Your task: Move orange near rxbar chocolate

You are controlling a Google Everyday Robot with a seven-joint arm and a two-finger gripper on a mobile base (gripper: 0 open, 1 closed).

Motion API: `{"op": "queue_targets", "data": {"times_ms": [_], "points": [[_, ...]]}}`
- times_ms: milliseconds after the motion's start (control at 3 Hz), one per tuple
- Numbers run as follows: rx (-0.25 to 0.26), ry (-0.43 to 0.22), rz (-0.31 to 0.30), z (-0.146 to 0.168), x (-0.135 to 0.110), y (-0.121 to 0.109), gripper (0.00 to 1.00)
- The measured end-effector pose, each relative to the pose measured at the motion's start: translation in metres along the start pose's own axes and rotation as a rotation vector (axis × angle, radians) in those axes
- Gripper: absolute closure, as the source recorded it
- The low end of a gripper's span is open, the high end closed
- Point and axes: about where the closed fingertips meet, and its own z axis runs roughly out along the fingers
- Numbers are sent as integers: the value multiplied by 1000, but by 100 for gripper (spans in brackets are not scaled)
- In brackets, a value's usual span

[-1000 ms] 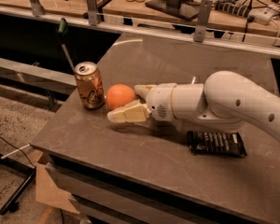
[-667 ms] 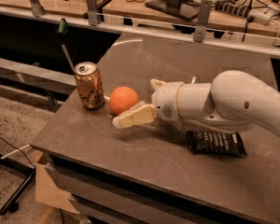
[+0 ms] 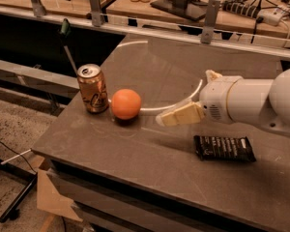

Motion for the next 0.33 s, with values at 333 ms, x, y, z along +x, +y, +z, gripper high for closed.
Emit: {"op": "queue_targets", "data": {"times_ms": [333], "points": [[0,0,0,0,0,0,0]]}}
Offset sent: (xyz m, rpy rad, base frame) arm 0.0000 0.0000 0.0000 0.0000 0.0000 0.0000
